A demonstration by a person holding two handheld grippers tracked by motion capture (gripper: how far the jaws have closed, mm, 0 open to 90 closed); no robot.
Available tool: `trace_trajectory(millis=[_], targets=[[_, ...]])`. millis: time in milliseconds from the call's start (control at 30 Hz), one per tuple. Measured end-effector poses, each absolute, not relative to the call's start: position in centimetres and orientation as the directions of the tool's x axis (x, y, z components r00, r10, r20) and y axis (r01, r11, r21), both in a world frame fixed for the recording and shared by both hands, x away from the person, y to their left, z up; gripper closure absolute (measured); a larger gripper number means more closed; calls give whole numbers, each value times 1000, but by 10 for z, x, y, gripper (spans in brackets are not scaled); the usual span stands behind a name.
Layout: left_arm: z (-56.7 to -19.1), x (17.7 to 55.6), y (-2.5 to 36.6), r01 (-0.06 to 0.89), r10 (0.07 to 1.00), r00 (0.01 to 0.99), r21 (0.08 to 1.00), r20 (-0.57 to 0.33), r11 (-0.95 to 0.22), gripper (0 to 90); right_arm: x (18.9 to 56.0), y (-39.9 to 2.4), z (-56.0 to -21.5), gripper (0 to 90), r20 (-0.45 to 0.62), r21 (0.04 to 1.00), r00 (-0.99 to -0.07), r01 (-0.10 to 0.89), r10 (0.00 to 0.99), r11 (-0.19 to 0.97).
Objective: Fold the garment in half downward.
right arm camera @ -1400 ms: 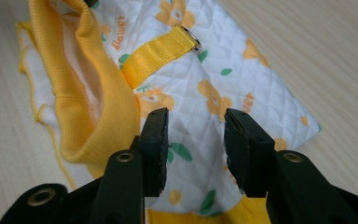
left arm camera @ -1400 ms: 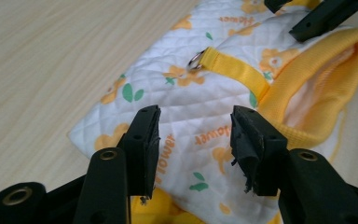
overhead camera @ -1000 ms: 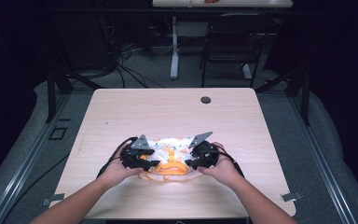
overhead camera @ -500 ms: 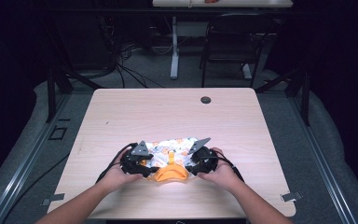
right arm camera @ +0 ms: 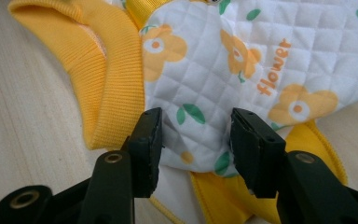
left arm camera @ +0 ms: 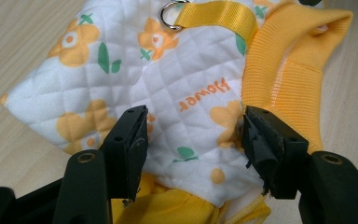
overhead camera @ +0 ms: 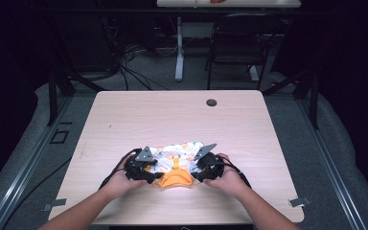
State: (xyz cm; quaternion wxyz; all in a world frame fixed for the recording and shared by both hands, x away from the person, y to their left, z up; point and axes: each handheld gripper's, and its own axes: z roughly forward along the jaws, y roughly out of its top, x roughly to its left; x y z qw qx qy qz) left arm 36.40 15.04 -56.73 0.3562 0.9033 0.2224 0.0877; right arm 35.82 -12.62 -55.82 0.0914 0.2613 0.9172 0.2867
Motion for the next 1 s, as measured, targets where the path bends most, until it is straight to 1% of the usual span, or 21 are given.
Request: trace_trajectory(millis=[200,533,567,733,1000], targets=[[-567,371,150,350,480,877,683,1,-641,414,363,-128,-557,535,11,569,-841,451,541,688],[-567,386,150,377,516,857,688,-5,-620,425,375,-126,-556,538,-3,565,-833,455,553,688],[-567,388,150,379,517,856,687,-5,-621,427,377,-126,-558,539,8,576,-826,465,564,672],[-567,395,148,389,534,846,689,-3,-612,430,383,-125,-557,541,4,578,-819,470,573,667],[-568,405,149,395,548,836,697,-2,-599,432,397,-125,-555,541,-9,560,-820,471,573,682]])
